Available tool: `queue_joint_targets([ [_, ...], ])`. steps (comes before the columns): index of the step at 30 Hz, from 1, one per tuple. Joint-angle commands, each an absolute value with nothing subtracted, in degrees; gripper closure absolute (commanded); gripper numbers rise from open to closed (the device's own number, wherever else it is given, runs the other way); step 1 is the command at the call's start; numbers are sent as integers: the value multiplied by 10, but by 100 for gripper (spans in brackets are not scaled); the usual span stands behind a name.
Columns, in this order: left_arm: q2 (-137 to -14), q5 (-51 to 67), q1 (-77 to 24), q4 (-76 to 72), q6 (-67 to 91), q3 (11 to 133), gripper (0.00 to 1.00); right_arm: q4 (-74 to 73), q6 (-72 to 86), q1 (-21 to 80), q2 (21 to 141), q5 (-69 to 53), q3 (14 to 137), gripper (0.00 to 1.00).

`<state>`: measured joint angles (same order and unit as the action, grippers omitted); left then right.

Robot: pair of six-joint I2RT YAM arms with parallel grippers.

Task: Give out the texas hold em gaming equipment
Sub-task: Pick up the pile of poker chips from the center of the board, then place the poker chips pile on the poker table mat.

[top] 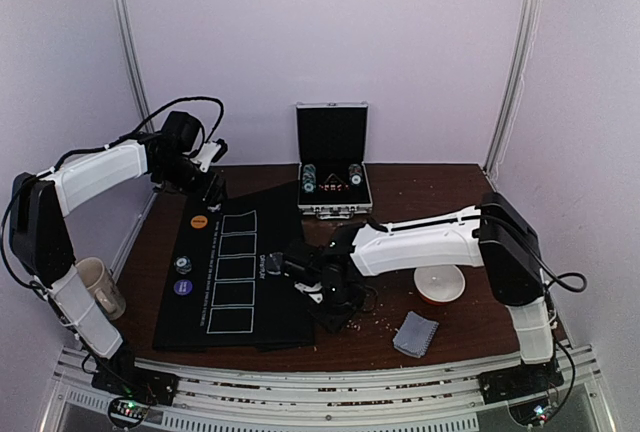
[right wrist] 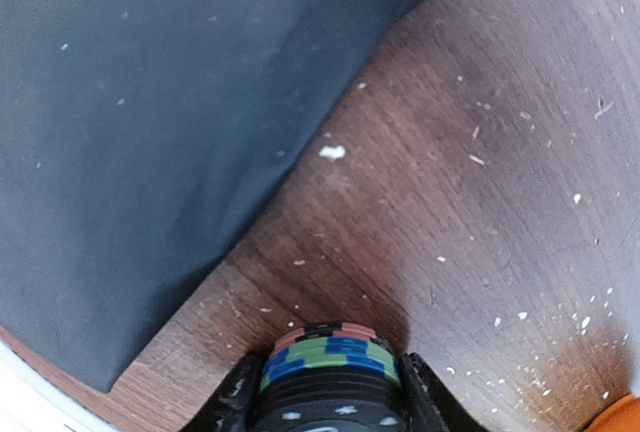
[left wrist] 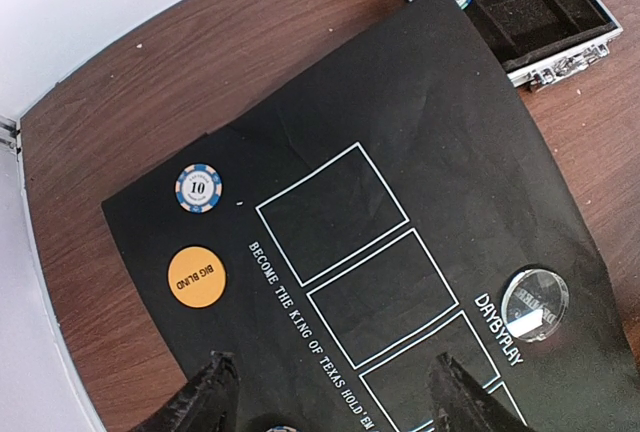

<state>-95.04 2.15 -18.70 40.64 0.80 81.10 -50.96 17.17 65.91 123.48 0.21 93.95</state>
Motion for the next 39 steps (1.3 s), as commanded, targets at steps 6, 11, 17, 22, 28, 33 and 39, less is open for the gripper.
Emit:
queue_joint_targets([
  [6, -950, 24, -186, 399, 0, 808, 32, -569, 184, 663, 1267, 36, 951, 100],
  [11, -949, 25, -186, 399, 0, 807, 32, -585, 188, 663, 1259, 58, 991, 100],
  [17, -949, 23, -186, 399, -1, 807, 32, -591, 198, 664, 1245, 62, 1042, 100],
  [22, -950, 21, -186, 399, 0, 807, 32, -586, 199, 676, 1268, 51, 1098, 100],
  [28, -954, 21, -186, 399, 0, 804, 32, -591, 188, 697, 1352, 38, 1215, 100],
  [33, -951, 22, -186, 399, -1, 803, 32, -588, 187, 700, 1407, 32, 1278, 100],
  [39, -952, 24, -186, 400, -1, 804, 32, -584, 184, 702, 1444, 38, 1297, 100],
])
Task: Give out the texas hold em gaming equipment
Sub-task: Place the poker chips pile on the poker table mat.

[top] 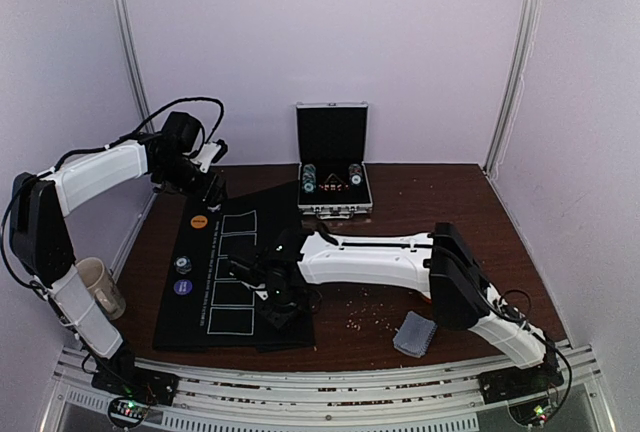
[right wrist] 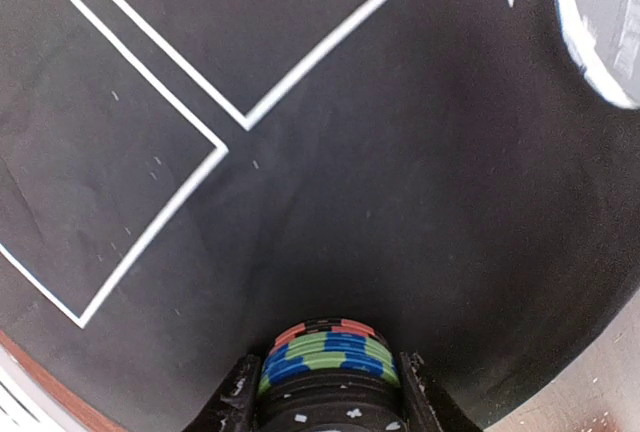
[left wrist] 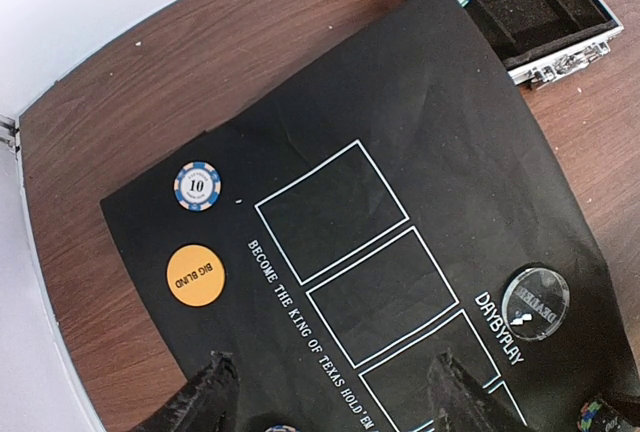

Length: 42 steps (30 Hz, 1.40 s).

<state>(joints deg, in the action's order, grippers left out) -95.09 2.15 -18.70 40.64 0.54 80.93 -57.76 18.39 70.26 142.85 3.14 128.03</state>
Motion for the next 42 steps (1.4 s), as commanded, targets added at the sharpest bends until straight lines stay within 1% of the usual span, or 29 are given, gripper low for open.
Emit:
queue_joint_targets([
  [1, -952, 25, -186, 399, -1, 804, 32, -586, 183, 703, 1448, 41, 1297, 100],
  [6, -953, 26, -186, 399, -2, 807, 32, -594, 177, 705, 1459, 54, 1288, 99],
  [7, -954, 26, -186, 400, -2, 807, 32, -594, 176, 704, 1459, 55, 1285, 93],
  [9, -954, 26, -186, 399, -1, 806, 32, -593, 174, 704, 1455, 56, 1279, 76],
  [11, -955, 26, -186, 399, -1, 805, 32, -589, 173, 705, 1451, 55, 1275, 64],
  [13, -954, 26, -186, 400, -3, 805, 32, -586, 172, 704, 1447, 55, 1271, 55],
  [16, -953, 27, -186, 400, -3, 806, 32, -584, 172, 705, 1443, 57, 1271, 45],
  [22, -951, 28, -186, 403, -1, 808, 32, -583, 169, 705, 1436, 55, 1271, 37],
  [24, -949, 29, -188, 406, 0, 809, 32, -581, 167, 705, 1430, 52, 1271, 30],
  [26, -944, 29, -193, 407, -1, 811, 32, -573, 161, 704, 1417, 42, 1271, 10],
  [27, -942, 29, -196, 407, -1, 812, 32, -567, 158, 705, 1409, 36, 1270, 2],
  [29, -939, 28, -205, 409, -2, 816, 32, -551, 154, 705, 1386, 30, 1265, 0],
  [37, -933, 48, -238, 436, 3, 826, 26, -520, 136, 704, 1293, 42, 1226, 0],
  [39, -925, 57, -258, 441, 4, 814, 25, -507, 132, 702, 1253, 44, 1192, 0],
  [42, -906, 59, -304, 441, 13, 775, 24, -468, 131, 695, 1173, 56, 1100, 0],
])
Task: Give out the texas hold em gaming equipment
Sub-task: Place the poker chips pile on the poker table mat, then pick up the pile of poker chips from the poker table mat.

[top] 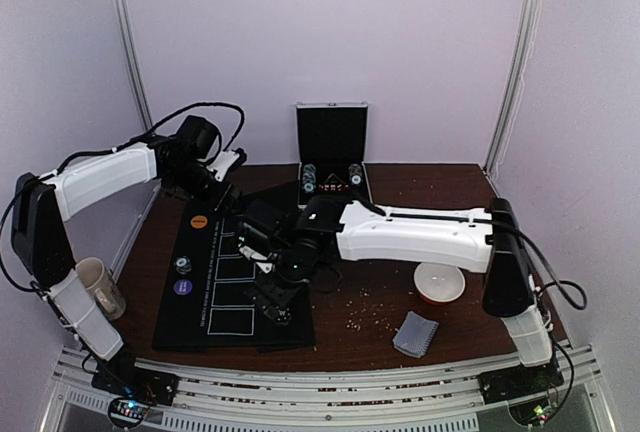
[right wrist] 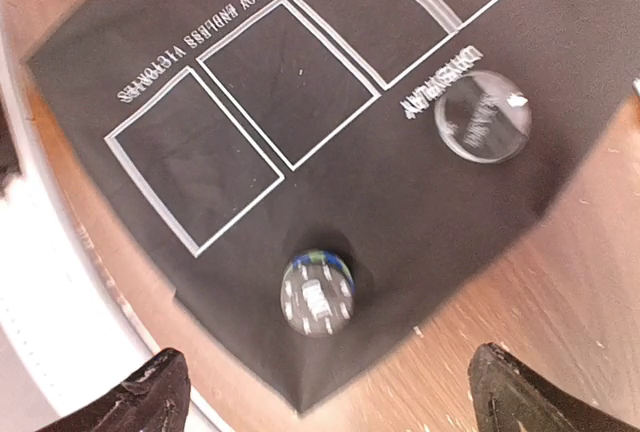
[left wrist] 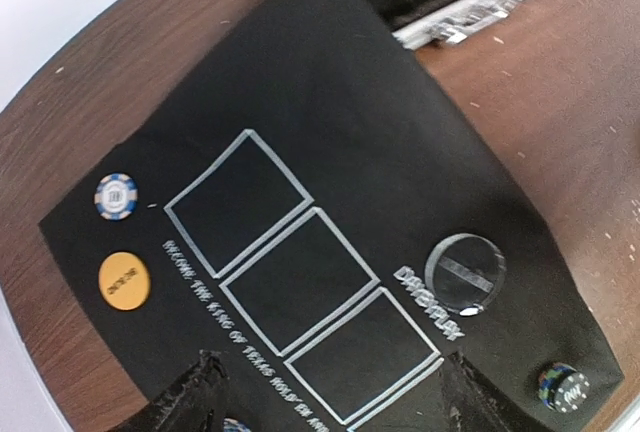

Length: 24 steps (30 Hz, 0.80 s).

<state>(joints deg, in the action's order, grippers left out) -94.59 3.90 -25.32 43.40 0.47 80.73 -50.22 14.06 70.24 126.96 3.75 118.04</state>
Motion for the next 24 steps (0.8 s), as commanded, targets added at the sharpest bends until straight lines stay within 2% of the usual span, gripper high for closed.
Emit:
queue_joint_targets([
  [1, -902, 66, -321, 441, 15, 757, 23, -460, 138, 685, 1146, 63, 1068, 0],
  [5, -876, 73, -415, 436, 44, 691, 12, -438, 186, 624, 1045, 81, 926, 0],
  [7, -873, 72, -475, 428, 56, 664, 3, -423, 210, 591, 993, 82, 850, 0],
  [8, -875, 68, -497, 422, 61, 653, 2, -414, 220, 577, 974, 82, 824, 0],
  [14, -946, 54, -579, 409, 78, 644, 2, -386, 230, 543, 931, 84, 757, 0],
  [22, -1022, 31, -584, 400, 85, 651, 2, -401, 228, 544, 958, 85, 752, 0],
  [24, -1034, 29, -584, 399, 87, 648, 5, -399, 228, 544, 960, 83, 749, 0],
])
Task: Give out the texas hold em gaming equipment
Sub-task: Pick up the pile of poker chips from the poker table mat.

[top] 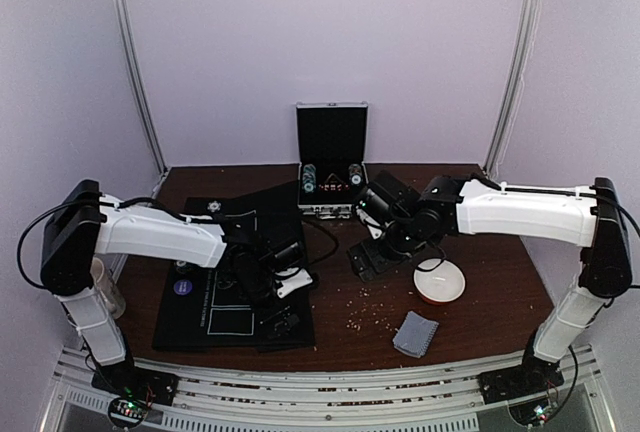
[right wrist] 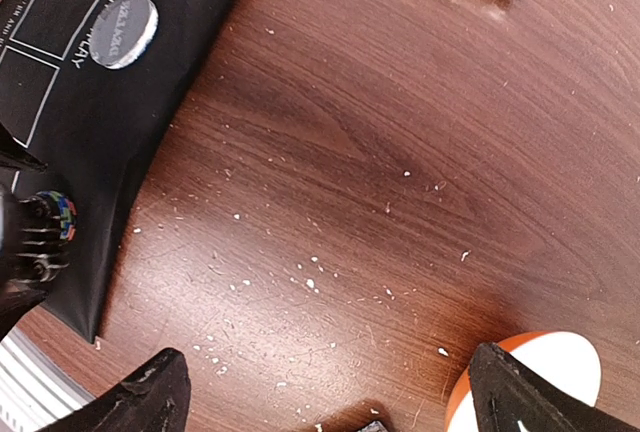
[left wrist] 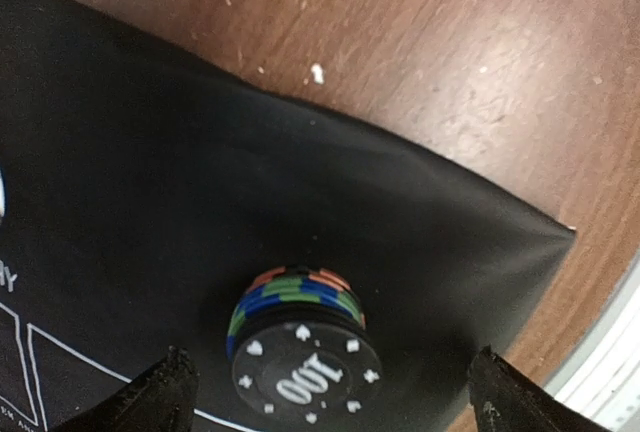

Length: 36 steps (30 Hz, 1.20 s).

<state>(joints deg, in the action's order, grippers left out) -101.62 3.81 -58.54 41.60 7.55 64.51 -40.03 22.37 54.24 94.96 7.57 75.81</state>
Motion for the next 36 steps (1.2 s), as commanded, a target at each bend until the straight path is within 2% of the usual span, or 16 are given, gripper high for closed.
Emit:
queue_joint_targets([
  [1, -1036, 26, -584, 398, 89, 646, 9, -397, 228, 543, 960, 82, 748, 0],
  [4, -1036, 23, -584, 386, 92, 643, 22, -391, 228, 544, 958, 77, 743, 0],
  [10, -1050, 15, -584, 367, 99, 630, 36, -390, 229, 543, 961, 77, 742, 0],
  [18, -1057, 9, -584, 367, 99, 615, 64, -392, 227, 544, 964, 76, 746, 0],
  [22, -1059, 12, -584, 361, 95, 608, 85, -395, 225, 543, 967, 77, 751, 0],
  [24, -1061, 13, -584, 360, 95, 606, 100, -396, 225, 543, 969, 77, 754, 0],
  [36, -1020, -48, -573, 379, 107, 627, 100, -404, 225, 543, 970, 81, 759, 0],
])
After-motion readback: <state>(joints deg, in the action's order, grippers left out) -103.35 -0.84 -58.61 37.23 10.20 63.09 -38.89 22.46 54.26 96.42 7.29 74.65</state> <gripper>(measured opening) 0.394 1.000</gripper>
